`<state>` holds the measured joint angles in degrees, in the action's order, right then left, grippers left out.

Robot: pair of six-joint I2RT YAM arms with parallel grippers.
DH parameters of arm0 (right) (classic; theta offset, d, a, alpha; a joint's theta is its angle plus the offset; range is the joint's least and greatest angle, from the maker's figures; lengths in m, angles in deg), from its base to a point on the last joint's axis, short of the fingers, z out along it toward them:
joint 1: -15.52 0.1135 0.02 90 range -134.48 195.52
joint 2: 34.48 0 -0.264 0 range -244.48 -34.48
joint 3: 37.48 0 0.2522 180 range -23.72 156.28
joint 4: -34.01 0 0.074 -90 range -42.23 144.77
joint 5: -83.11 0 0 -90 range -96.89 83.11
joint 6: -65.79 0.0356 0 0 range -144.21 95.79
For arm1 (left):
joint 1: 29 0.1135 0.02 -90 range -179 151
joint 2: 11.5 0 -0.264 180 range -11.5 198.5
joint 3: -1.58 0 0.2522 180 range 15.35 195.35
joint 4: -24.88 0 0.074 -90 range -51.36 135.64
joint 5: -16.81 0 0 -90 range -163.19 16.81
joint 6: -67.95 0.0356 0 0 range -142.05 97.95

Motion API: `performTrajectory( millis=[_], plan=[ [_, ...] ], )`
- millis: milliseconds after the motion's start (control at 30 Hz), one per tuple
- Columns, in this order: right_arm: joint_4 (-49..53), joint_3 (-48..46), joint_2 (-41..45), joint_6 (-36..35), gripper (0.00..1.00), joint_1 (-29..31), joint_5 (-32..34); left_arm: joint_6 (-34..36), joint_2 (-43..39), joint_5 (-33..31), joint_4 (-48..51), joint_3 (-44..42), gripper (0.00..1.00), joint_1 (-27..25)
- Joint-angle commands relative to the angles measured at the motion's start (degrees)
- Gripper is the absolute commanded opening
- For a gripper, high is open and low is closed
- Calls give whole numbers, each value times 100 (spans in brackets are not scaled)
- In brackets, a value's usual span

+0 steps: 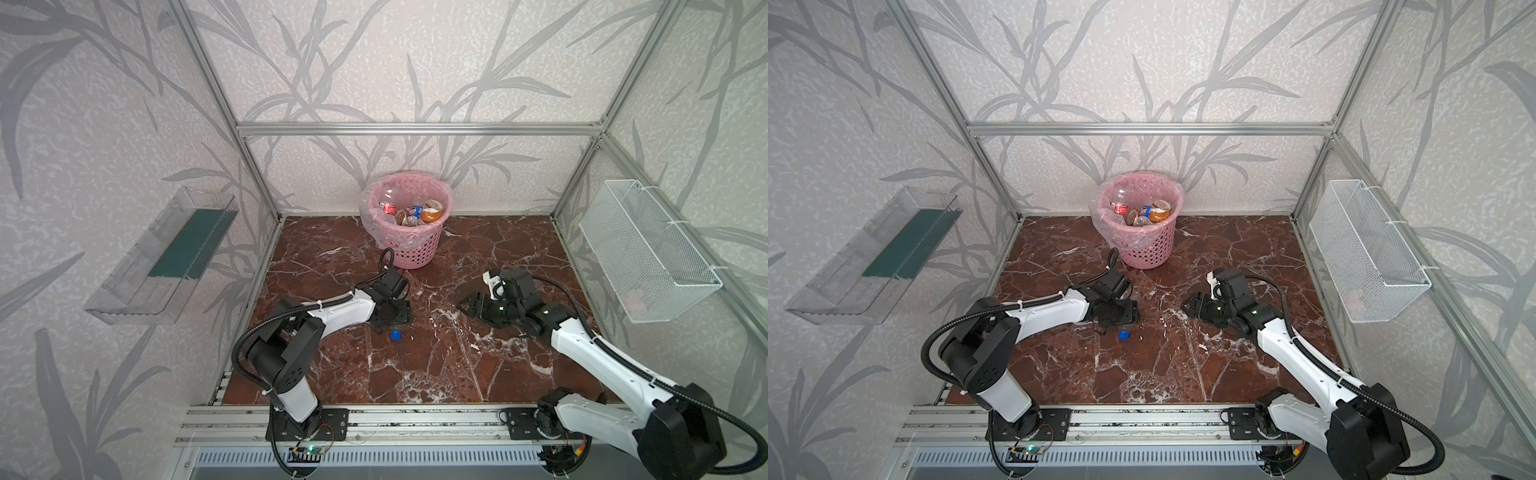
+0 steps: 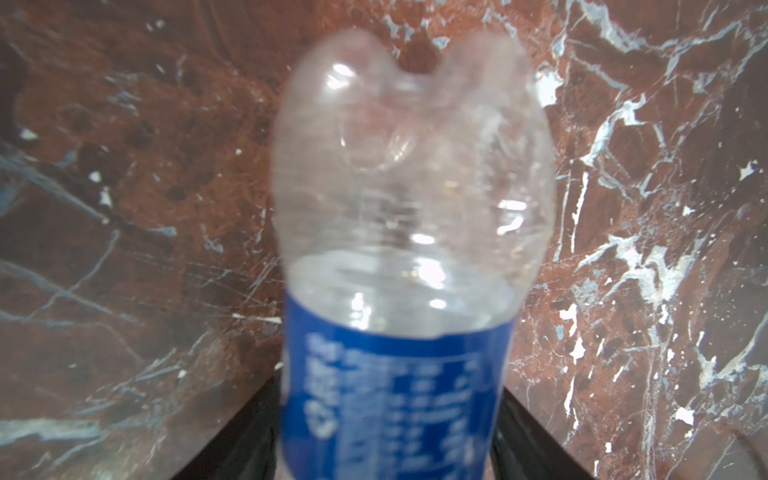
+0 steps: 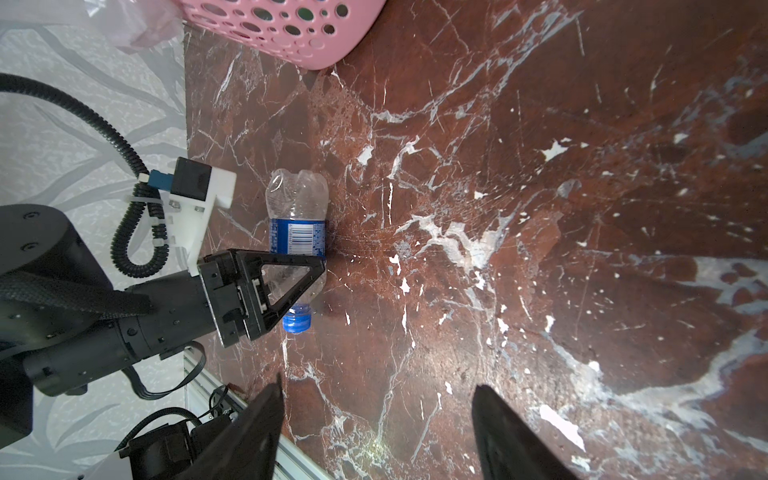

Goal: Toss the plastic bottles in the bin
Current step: 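Lift the blue-label bottle with the left gripper and drop it into the bin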

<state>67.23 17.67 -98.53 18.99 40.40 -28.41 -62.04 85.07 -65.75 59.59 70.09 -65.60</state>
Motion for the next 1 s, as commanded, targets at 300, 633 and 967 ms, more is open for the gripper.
performTrajectory(
  millis=[300, 633, 967],
  plan=[
    [-127, -81, 24, -40, 71, -19, -73, -100, -416, -59, 89, -282, 62, 46],
    [-241, -65, -118, 2, 70, -20, -134, -502, -1443, -31, 83, -1446, 60, 94],
    [-311, -121, -287, 17, 70, 2, -212, -875, -3072, -173, 814, -2345, 60, 98]
  ],
)
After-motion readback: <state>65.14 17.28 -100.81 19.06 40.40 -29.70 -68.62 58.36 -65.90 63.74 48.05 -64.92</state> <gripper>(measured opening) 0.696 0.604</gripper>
